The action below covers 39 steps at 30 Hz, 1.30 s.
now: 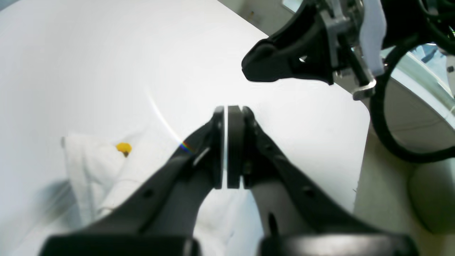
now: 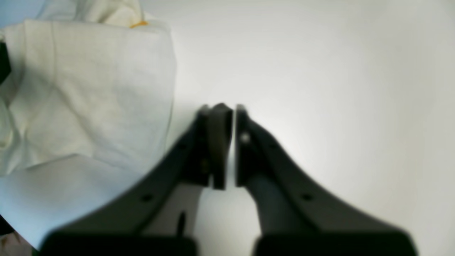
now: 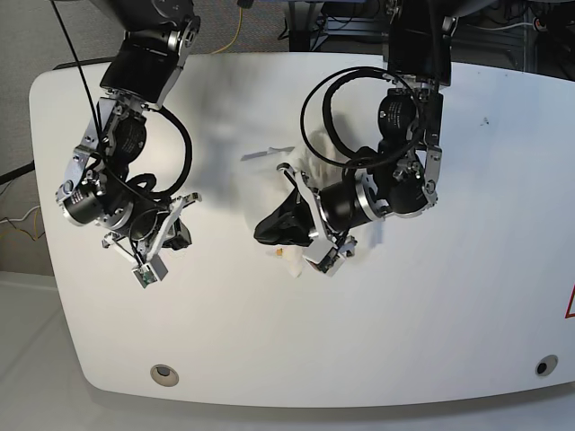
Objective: Fold the T-shirt properly
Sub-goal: 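Lower the left gripper onto the bundle beside the right gripper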
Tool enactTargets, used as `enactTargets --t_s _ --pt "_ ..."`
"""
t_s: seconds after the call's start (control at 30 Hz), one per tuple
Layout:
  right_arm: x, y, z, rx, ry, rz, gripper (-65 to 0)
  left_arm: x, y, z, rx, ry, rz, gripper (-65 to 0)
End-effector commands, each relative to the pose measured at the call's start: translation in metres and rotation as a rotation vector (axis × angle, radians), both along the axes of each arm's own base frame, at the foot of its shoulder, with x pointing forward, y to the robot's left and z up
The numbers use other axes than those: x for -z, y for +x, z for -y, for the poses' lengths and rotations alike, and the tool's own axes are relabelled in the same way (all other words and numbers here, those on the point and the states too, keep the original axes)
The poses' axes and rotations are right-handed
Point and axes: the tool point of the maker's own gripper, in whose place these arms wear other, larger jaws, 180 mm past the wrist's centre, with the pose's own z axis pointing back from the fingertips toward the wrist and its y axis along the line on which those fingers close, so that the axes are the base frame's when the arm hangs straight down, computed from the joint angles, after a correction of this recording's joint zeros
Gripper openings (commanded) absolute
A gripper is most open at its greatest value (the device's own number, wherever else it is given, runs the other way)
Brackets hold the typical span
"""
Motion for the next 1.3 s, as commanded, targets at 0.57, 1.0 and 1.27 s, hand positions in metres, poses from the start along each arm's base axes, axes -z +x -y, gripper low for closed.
enactTargets --t_s 0.57,1.0,1.27 --pt "-0.012 0.006 -0.003 -0.005 0.016 0.047 -61.9 0.031 -0.027 -0.019 -0.052 -0.039 -0.076 -63.4" --pt "-0.005 0.000 -0.003 -0.007 0.019 0.028 -61.9 0.057 -0.031 -0.066 -0.068 0.101 -0.087 -63.4" --pt "-0.005 0.000 -0.004 -0.007 0.021 0.028 -61.9 0.057 -0.021 -0.095 -0.121 0.136 -0.069 -63.4"
